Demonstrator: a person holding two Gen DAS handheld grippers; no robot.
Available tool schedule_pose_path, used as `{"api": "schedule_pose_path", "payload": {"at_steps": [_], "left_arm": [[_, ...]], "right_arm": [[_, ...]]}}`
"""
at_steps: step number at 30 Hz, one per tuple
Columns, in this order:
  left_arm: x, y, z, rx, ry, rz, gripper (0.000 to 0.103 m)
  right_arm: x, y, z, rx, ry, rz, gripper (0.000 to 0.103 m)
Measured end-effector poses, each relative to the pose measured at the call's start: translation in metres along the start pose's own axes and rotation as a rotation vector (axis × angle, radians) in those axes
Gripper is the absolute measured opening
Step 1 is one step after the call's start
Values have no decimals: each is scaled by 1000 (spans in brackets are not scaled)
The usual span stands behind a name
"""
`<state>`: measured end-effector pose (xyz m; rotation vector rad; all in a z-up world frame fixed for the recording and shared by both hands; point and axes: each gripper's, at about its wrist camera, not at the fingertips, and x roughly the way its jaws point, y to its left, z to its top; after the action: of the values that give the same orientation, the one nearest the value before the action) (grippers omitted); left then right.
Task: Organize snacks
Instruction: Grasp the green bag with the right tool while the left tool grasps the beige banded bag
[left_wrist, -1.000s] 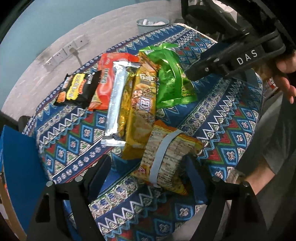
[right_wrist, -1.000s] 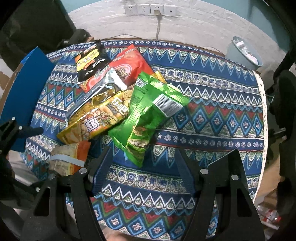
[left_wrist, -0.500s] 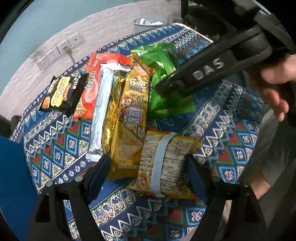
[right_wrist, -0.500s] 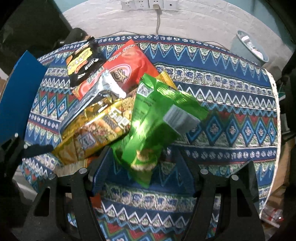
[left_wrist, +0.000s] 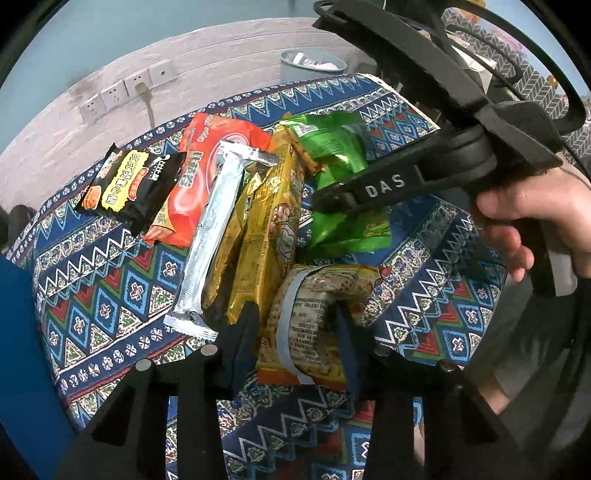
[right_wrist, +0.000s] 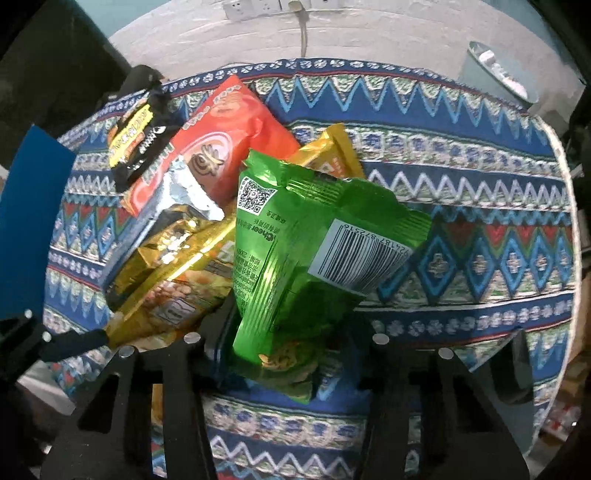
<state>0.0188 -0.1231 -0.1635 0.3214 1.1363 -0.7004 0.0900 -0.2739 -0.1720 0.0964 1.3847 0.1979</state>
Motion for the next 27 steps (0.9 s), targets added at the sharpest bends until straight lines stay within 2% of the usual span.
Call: {"api": "schedule_pose_path", "payload": {"at_steps": [1, 3, 4, 5, 17, 24, 26, 27], "left_arm": [[0, 0, 0, 0, 3, 4, 43], [2, -1, -1, -1, 11, 11, 55], [4, -2, 0, 0, 21, 12, 66], [6, -2, 0, -1, 33, 18, 72], [25, -21, 8, 70, 69, 49, 87], [31, -27, 12, 78, 41, 81, 86], [30, -30, 12, 96, 21, 109, 70], [28, -32, 12, 107, 10, 121, 65]], "right_arm": [[-2, -2, -1, -9, 0, -13, 45], [-10, -4, -4, -31, -11, -39, 44], [-14, -5, -5, -39, -18, -51, 44], [-18, -7, -7, -40, -25, -58, 44], [-43, -33, -21, 23, -62, -16, 44], [-49, -42, -25, 41, -74, 0, 44], [-49, -42, -25, 45, -76, 2, 44], [-50, -42, -26, 47, -78, 2, 44]]}}
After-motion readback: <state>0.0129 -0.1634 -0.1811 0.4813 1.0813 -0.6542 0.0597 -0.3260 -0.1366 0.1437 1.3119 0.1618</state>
